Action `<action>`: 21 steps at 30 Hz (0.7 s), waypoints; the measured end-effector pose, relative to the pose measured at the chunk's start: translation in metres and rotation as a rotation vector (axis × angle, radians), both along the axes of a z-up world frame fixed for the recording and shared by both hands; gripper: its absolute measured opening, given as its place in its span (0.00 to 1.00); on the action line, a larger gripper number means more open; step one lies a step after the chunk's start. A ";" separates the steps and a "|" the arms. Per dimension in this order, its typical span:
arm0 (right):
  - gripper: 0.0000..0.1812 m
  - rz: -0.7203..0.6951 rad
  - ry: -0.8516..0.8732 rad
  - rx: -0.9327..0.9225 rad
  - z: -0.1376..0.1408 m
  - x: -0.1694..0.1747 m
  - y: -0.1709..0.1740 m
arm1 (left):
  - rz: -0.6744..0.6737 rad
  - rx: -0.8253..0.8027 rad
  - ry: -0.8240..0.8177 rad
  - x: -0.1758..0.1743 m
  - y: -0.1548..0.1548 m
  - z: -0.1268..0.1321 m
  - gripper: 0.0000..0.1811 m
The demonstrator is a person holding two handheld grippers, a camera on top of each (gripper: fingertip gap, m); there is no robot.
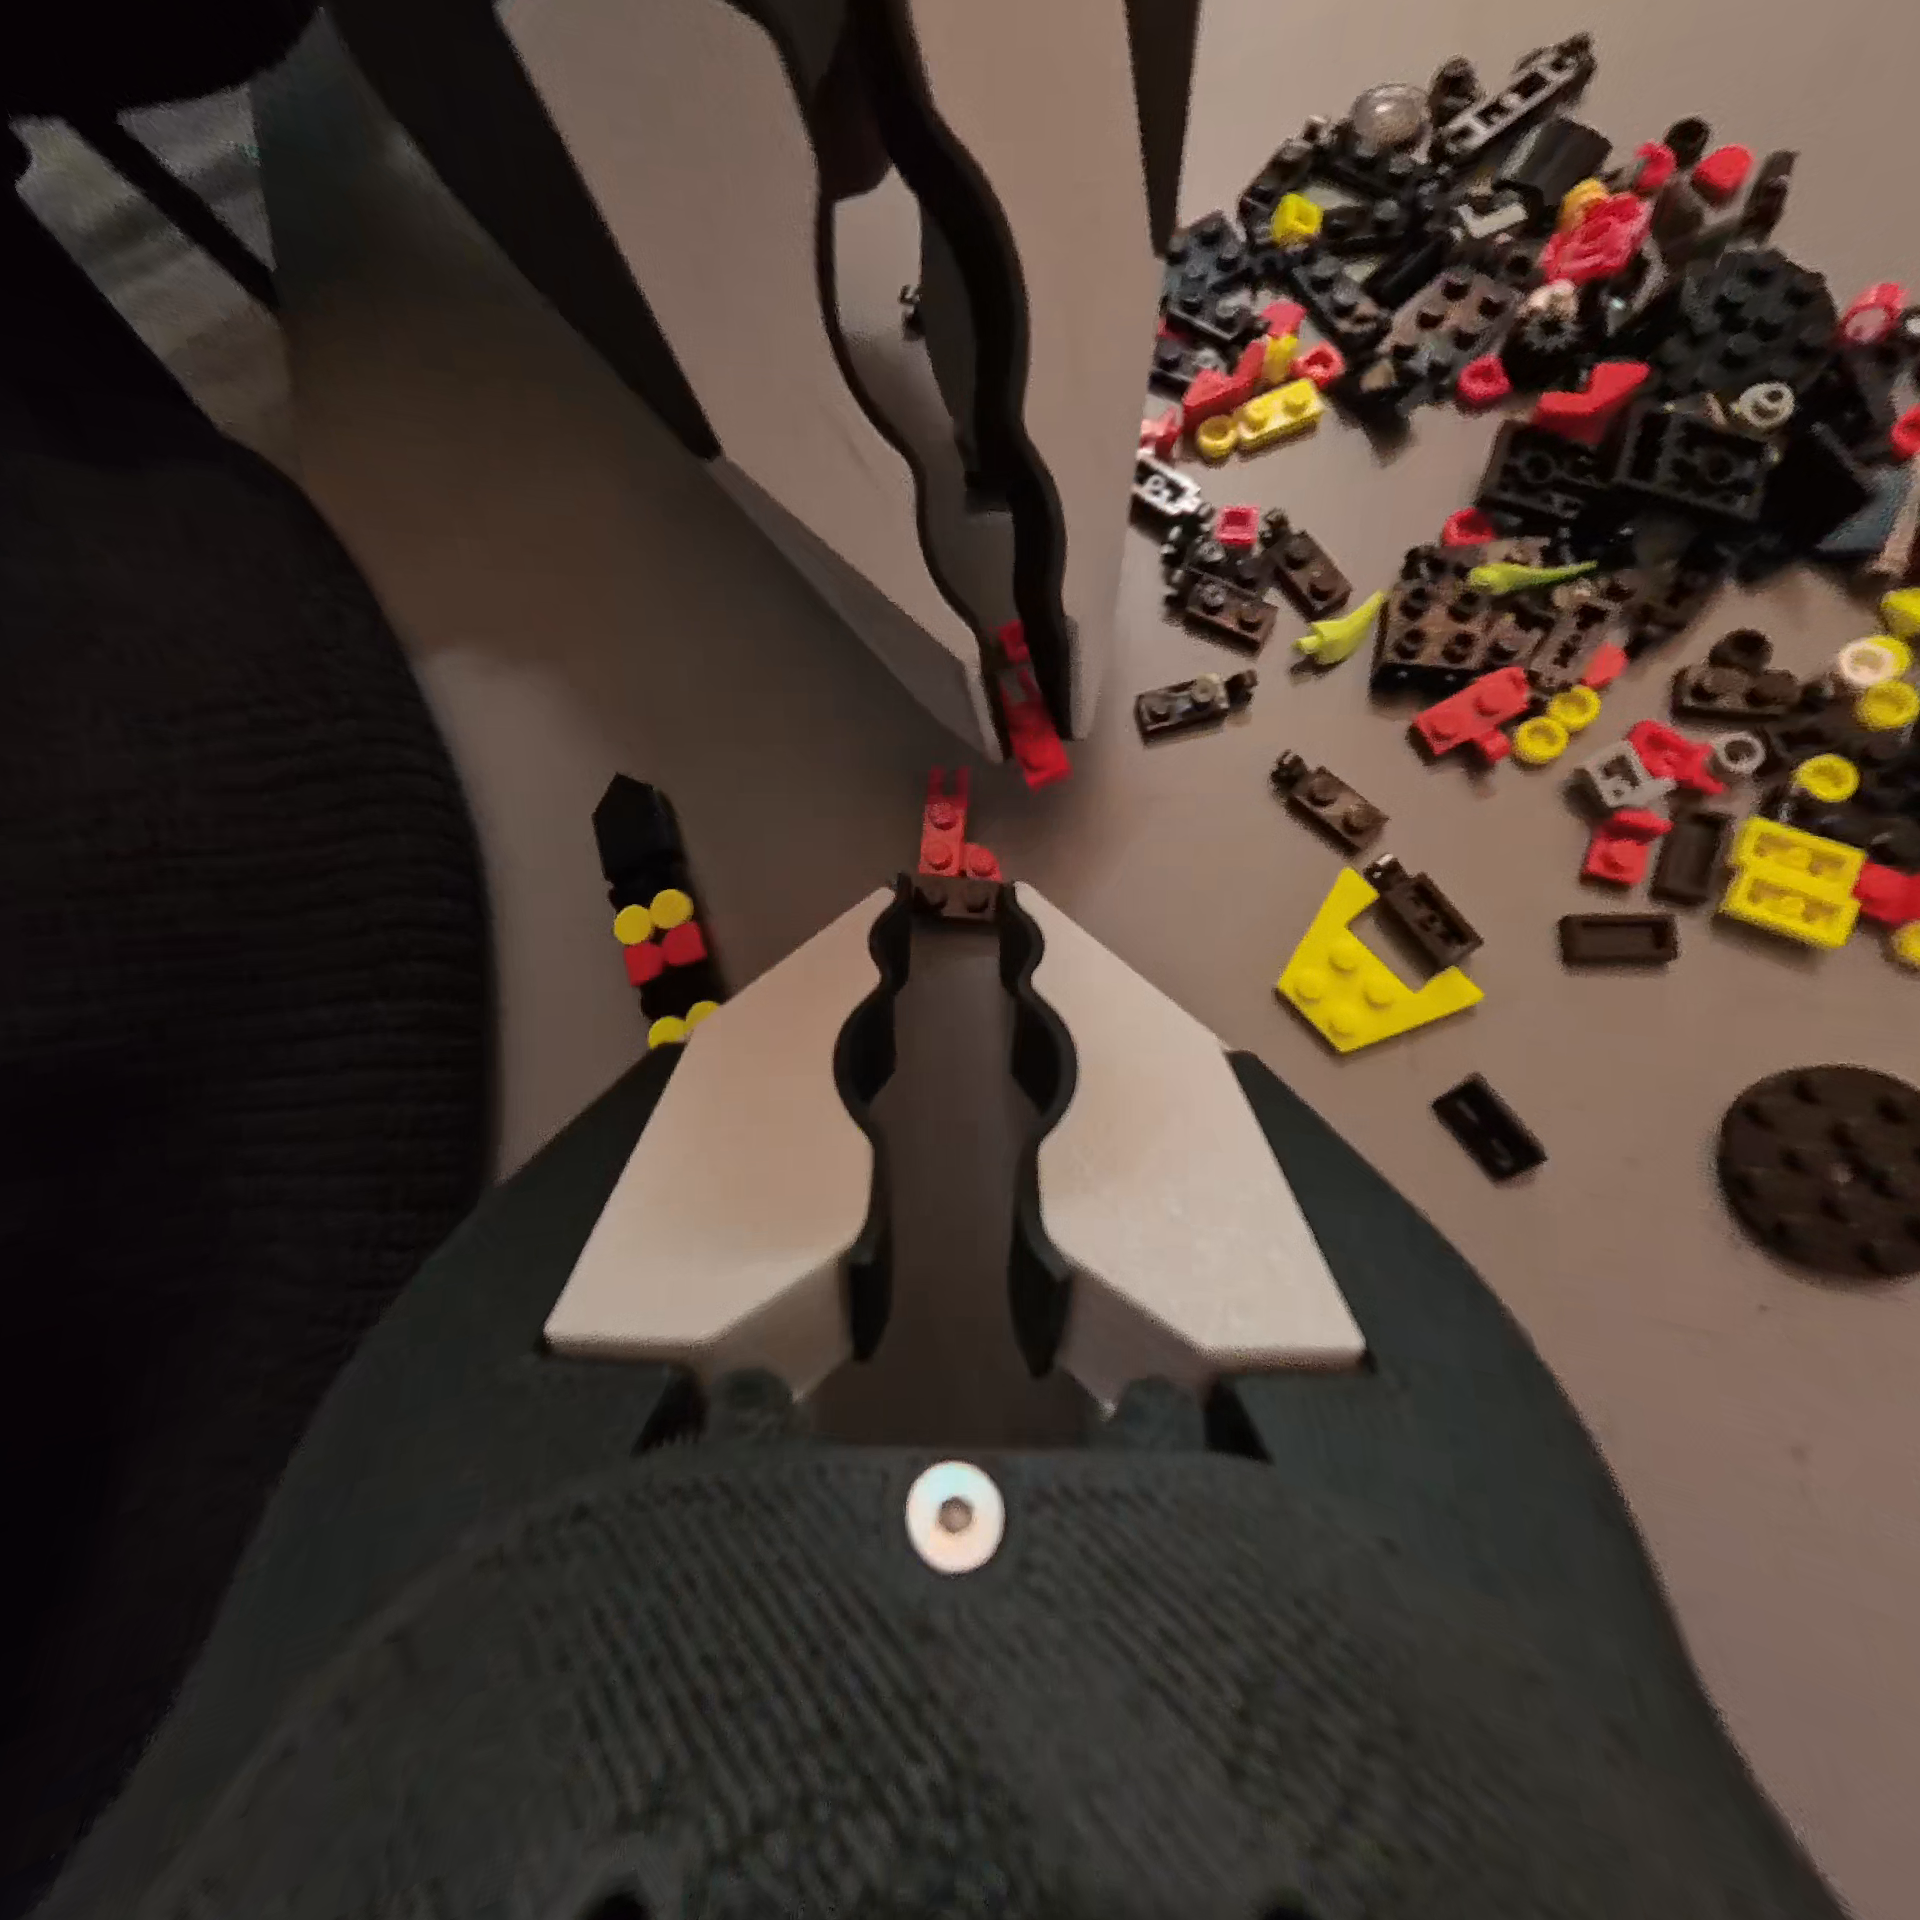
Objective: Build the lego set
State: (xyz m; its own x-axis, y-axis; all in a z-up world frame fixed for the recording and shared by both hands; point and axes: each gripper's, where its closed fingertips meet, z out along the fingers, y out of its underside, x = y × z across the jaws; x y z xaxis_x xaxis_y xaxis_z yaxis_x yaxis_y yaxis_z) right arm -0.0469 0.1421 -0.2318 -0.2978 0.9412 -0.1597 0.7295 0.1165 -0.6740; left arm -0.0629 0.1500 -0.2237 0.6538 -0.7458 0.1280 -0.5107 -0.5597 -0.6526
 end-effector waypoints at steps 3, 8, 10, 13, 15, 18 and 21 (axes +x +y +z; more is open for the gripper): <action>0.09 0.077 0.015 0.063 0.000 0.003 -0.004 | -0.038 -0.013 0.012 0.004 -0.008 -0.003 0.03; 0.09 0.166 0.055 0.124 0.001 0.007 -0.005 | -0.075 -0.058 -0.022 0.011 -0.018 -0.004 0.03; 0.08 0.193 0.084 0.184 0.000 0.007 -0.002 | -0.080 -0.072 -0.023 0.014 -0.020 -0.006 0.03; 0.09 0.185 0.086 0.232 -0.001 0.007 0.004 | -0.081 -0.072 -0.024 0.017 -0.022 -0.006 0.03; 0.09 0.181 0.083 0.219 -0.001 0.007 0.003 | -0.073 -0.068 -0.030 0.018 -0.021 -0.005 0.03; 0.09 0.176 0.089 0.218 0.000 0.006 0.004 | -0.051 -0.068 -0.055 0.016 -0.019 -0.002 0.03; 0.10 0.171 0.098 0.204 0.002 0.006 0.003 | -0.011 -0.065 -0.054 0.013 -0.014 -0.001 0.03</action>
